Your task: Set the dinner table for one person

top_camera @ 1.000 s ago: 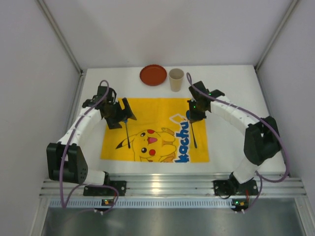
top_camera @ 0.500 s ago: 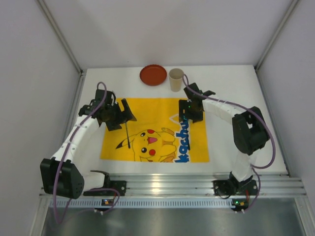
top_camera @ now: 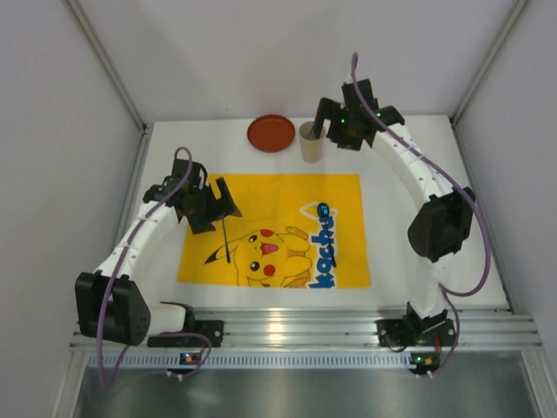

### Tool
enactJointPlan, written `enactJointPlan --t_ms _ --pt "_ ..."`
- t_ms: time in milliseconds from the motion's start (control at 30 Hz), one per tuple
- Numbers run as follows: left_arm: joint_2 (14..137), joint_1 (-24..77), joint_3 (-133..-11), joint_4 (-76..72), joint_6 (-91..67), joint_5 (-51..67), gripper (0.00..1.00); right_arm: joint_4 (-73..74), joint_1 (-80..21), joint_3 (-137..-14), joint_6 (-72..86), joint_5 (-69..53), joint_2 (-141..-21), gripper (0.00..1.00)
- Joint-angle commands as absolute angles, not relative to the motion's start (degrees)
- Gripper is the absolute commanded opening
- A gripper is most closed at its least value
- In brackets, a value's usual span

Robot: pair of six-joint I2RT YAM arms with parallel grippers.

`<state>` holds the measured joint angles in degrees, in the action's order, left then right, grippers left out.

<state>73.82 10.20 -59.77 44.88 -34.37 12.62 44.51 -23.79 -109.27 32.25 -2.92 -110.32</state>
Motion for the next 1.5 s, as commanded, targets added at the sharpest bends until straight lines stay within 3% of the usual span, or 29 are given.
enactJointPlan --t_ms 0,267,400,433,467,500,533,633,900,1133,1467 --pt "75.14 10.28 -60.64 42.37 -33.49 13.71 0.95 45.35 -19.7 -120.3 34.89 -1.15 -117.58 1.0" --pt "78.13 10.28 -62.58 40.7 -33.75 15.64 0.95 46.85 -18.37 -142.89 37.88 0.88 -138.14 0.96" --pt "78.84 10.28 -63.46 41.31 -32.35 15.29 0.95 44.74 -19.51 -143.09 38.85 0.88 -141.32 0.96" --pt "79.36 10.28 -63.63 41.57 -32.08 15.29 0.95 44.56 -19.69 -143.26 39.02 1.05 -142.46 0.89" --pt "79.63 10.28 -64.15 41.75 -31.82 15.12 0.95 44.73 -19.95 -143.35 39.2 1.23 -142.82 0.75" --pt "79.98 10.28 -64.33 41.84 -31.47 15.03 0.95 45.87 -20.04 -143.35 39.2 1.84 -143.08 0.57" --pt "80.5 10.28 -64.6 41.92 -31.38 14.86 0.95 46.57 -20.04 -143.18 39.2 2.45 -143.17 0.28" --pt "81.65 10.28 -65.48 41.84 -31.2 14.77 0.95 48.51 -19.6 -142.56 37.54 5.09 -141.25 0.0" --pt "85.16 10.28 -66.27 39.2 -32.08 16.43 0.95 55.08 -15.65 -141.16 31.56 7.2 -128.25 0.0" --pt "89.2 10.55 -66.53 35.6 -33.31 18.72 0.95 60.9 -15.82 -122.55 26.9 3.87 -115.06 0.0" --pt "92.37 11.86 -69.52 33.93 -33.66 18.81 0.95 59.15 -18.1 -106.7 28.12 3.34 -112.06 0.0"
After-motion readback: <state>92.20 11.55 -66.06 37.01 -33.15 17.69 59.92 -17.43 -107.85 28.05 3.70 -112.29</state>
